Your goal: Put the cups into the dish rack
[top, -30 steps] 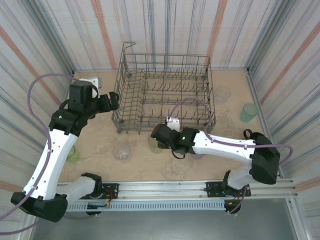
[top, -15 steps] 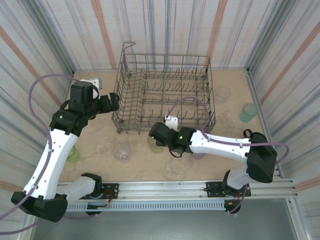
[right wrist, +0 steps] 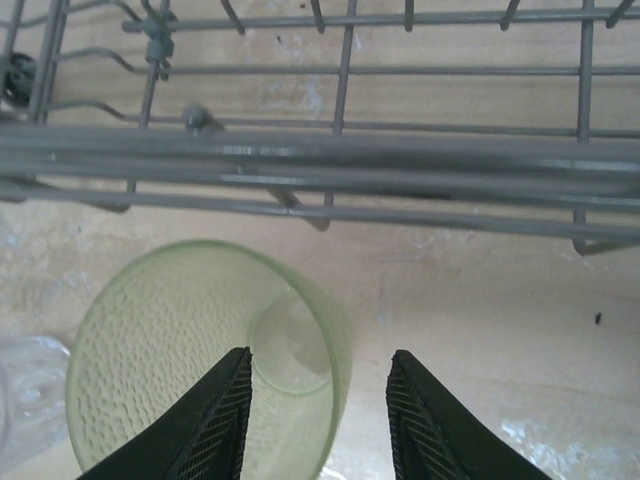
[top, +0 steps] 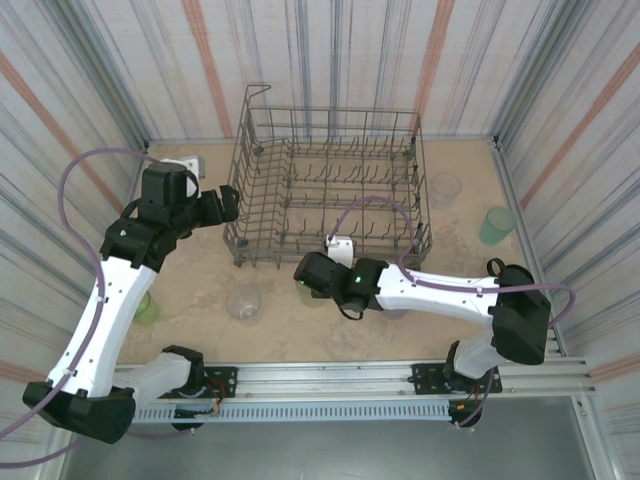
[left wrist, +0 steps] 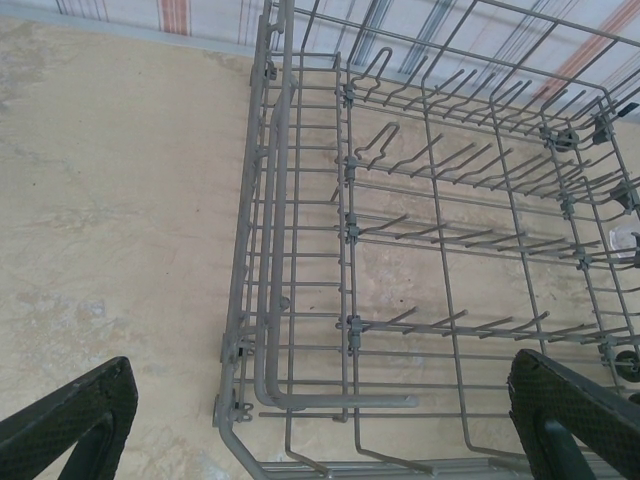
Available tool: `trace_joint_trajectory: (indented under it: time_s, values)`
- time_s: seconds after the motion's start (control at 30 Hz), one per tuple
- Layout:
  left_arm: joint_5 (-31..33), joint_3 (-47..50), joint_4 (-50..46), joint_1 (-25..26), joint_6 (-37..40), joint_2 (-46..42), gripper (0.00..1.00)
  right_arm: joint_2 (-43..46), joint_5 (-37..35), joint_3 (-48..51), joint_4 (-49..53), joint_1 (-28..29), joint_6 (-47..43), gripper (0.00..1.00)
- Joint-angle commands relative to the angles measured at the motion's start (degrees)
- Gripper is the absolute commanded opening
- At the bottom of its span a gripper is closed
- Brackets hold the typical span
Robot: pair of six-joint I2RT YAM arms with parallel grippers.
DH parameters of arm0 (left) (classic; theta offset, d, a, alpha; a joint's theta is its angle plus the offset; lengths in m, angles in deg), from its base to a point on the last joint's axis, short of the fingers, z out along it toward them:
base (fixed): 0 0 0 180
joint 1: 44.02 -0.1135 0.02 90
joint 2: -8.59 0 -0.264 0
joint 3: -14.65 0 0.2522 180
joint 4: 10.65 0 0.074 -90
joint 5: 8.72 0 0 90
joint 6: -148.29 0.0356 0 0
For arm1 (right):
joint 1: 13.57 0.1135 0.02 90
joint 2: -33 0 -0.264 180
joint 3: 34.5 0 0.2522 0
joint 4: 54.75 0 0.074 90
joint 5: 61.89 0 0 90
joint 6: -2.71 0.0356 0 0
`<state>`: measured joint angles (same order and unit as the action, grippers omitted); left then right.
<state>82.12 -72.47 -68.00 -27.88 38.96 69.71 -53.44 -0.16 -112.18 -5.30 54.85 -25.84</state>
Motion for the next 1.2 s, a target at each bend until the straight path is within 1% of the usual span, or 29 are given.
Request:
trace_joint_trajectory:
  time_s: [0.0,0.13,0.23,0.3,0.37,0.43,0.5,0.63,0.93,1.17]
  values:
    - [-0.84,-0.73,-0.94,0.21,0.70,0.39,0.99,2.03,-2.15,-2.69,6.00,1.76,1.32,0.42]
    - [-1.09,-0.70,-0.62,0.21,0.46,0.50,0.99,3.67,-1.45,-1.47,7.09,2.07,4.67,0.44]
    - [-1.40,-0.73,-0.59,0.20,0.45,0.66,0.99,4.96,-1.98,0.45,8.47,2.07,11.17,0.46]
    - [-1.63,-0.64,-0.53,0.21,0.52,0.71,0.99,5.83,-3.00,1.99,9.47,2.11,15.77,0.52]
    - [-1.72,-0.33,-0.35,0.21,0.55,0.52,0.99,7.12,-3.08,4.76,7.31,2.24,20.09,0.55]
    - [-1.72,0.20,0.04,0.21,0.74,0.32,0.99,7.85,-2.52,7.37,3.31,2.28,22.22,0.53]
    - [-1.74,0.87,0.56,0.21,0.87,0.04,0.99,7.43,-2.79,7.80,2.67,2.24,24.93,0.52]
    - [-1.64,1.63,0.79,0.21,1.62,-0.28,0.99,5.28,-4.55,4.89,4.71,2.24,27.49,0.50]
    - [-2.40,3.77,1.67,-1.26,2.63,-1.80,0.99,3.11,-5.28,3.75,1.50,2.52,30.20,0.49]
    - [-4.96,4.74,2.15,-2.96,2.41,-2.17,0.99,0.45,-5.19,3.13,0.15,2.51,31.00,0.46]
